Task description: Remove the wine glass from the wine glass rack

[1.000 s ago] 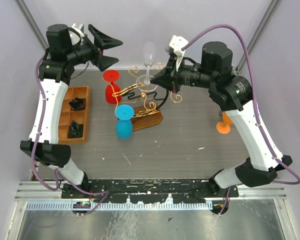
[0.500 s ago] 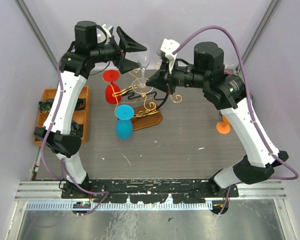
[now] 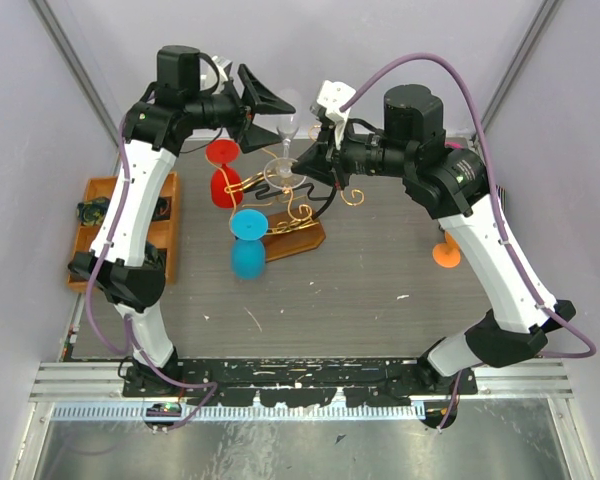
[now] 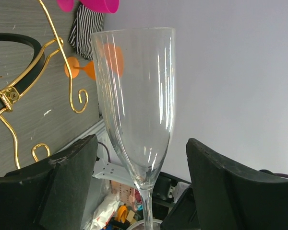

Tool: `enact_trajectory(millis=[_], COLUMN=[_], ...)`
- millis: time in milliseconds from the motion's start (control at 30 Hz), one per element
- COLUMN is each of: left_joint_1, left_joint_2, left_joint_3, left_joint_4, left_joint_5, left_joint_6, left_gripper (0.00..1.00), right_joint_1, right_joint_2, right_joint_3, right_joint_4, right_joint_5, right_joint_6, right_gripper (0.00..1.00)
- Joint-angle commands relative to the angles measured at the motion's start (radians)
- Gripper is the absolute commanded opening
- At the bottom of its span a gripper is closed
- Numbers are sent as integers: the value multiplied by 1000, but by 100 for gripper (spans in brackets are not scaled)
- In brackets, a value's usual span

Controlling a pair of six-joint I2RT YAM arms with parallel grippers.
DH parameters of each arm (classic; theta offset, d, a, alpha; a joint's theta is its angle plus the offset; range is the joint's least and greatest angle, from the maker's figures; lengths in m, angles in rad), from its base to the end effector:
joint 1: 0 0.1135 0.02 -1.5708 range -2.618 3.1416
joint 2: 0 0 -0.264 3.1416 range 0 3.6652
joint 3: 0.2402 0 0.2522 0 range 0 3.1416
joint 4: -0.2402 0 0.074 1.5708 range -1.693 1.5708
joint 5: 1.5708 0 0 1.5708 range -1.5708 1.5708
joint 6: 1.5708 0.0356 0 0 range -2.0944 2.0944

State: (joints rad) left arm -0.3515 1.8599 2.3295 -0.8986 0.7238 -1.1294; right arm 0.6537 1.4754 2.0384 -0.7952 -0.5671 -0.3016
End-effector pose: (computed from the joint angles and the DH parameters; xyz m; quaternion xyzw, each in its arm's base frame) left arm 0.3469 -0.1523 0.4890 -0.1214 0.8007 -0.5608 0.1721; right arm 0.2037 0.1801 0.5338 -0.5003 0.5889 0.3203 0.5480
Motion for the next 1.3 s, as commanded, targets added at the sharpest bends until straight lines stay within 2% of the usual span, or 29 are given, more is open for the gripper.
enact_trajectory(millis=[0, 200, 367, 533, 600, 733, 900, 967, 1067, 1133, 1267], left_joint_1=[-1, 0, 0, -1, 0, 0, 0, 0, 0, 0, -5], left_joint_2=[12, 29, 35, 32, 30, 27, 17, 24, 13, 0, -27], left_joint_3=[34, 50, 54, 56, 56, 55, 98, 145, 147, 138, 131], left_joint_4=[-6, 17, 23, 5, -1, 4, -40, -110, -131, -141, -167], left_joint_5=[21, 24, 45, 32, 20, 14, -34, -90, -111, -134, -175], left_joint_6=[19, 8, 10, 29, 39, 39, 92, 141, 163, 178, 224], left_gripper=[82, 83, 68, 62, 55, 42, 37, 37, 39, 40, 40], right_joint_1=[7, 7, 6, 7, 6, 7, 7, 7, 7, 7, 7], right_joint_2=[-24, -30, -28, -29, -34, -43, -61, -76, -111, -146, -224], right_joint_3=[39, 36, 31, 34, 30, 8, 9, -2, -21, -41, -89], right_joint_4=[64, 61, 57, 56, 56, 56, 46, 56, 65, 74, 105], right_joint_5=[-30, -52, -54, -60, -59, -13, 16, 50, 93, 131, 341], right_joint_6=[-14, -7, -10, -10, -7, 8, 12, 23, 32, 31, 34], right_gripper=[1, 1, 1, 1, 1, 8, 21, 35, 44, 47, 54])
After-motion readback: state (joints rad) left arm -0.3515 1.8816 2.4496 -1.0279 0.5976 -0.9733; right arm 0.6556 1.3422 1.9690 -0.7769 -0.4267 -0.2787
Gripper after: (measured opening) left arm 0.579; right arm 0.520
